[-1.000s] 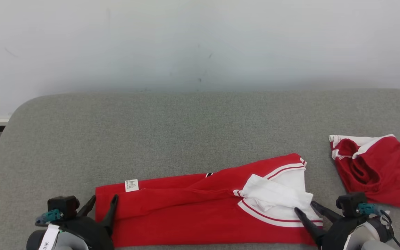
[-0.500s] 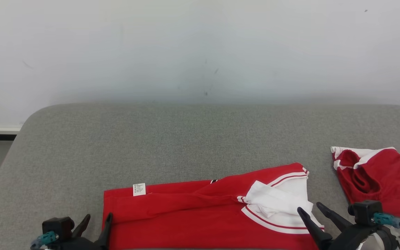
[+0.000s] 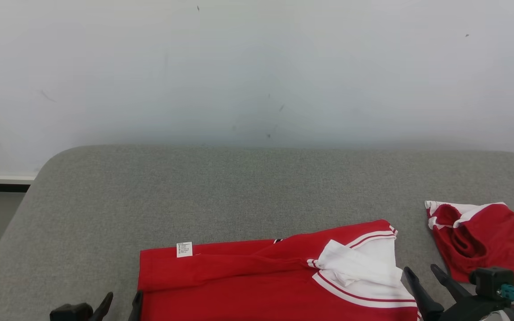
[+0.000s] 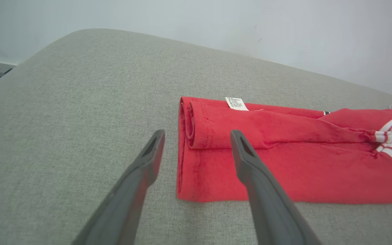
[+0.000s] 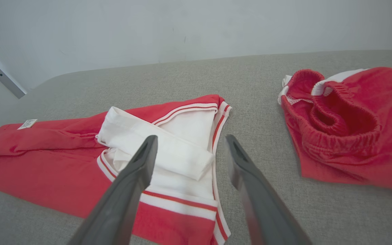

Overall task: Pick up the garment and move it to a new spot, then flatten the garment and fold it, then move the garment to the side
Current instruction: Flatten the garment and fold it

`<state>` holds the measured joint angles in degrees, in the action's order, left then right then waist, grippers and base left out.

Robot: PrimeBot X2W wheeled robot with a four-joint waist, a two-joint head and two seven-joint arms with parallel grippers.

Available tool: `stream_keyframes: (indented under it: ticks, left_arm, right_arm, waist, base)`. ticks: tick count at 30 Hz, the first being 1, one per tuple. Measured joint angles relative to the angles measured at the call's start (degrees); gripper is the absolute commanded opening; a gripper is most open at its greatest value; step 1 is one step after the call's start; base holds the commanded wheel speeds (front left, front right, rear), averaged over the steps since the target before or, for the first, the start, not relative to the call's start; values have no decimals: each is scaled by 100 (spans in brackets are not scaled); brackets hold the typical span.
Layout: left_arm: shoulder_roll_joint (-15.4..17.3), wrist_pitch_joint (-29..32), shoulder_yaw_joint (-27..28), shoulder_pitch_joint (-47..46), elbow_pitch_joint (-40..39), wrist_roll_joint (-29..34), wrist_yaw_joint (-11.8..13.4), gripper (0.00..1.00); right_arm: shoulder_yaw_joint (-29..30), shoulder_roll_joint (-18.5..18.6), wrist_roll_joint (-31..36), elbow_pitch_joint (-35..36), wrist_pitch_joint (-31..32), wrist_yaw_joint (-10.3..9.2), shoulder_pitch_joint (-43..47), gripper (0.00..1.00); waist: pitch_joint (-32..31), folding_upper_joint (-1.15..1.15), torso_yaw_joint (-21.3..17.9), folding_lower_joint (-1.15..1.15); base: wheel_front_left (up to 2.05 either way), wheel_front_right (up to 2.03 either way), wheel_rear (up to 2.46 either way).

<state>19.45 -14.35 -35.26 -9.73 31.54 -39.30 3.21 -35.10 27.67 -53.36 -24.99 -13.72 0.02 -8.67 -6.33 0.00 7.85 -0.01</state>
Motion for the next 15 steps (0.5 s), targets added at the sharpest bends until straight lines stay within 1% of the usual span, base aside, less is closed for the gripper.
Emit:
stream_keyframes:
  ticks: [2, 4, 7, 8, 10, 15]
  left_arm:
    - [21, 0, 64, 140, -200, 32, 87, 100]
    - [34, 0, 81, 211, -364, 136, 101, 100]
    - [70, -1, 137, 316, -654, 219, 171, 100]
    - [70, -1, 137, 316, -654, 219, 171, 100]
    - [101, -5, 168, 377, -824, 272, 186, 100]
    - [164, -7, 280, 448, -1205, 353, 240, 100]
  right_arm:
    - [43, 0, 0, 40, -1, -91, 10, 100]
    - [133, 10, -1, 51, -26, -212, 14, 100]
    - [182, 22, 0, 59, -42, -327, 12, 100]
    - [182, 22, 0, 59, -42, -327, 12, 100]
    - [230, 34, 0, 24, -41, -400, -12, 100]
    - [202, 37, 2, -211, 174, -444, -311, 100]
  waist:
    - [-11, 0, 10, 0]
    - [-19, 0, 31, 0]
    - [-26, 0, 74, 1]
    - [-26, 0, 74, 1]
    - [-17, 0, 109, 1]
    - [41, 0, 194, 1]
  base:
    - [0, 0, 0]
    - [0, 0, 0]
    - [0, 0, 0]
    - [0, 0, 0]
    - [0, 0, 0]
    - [0, 0, 0]
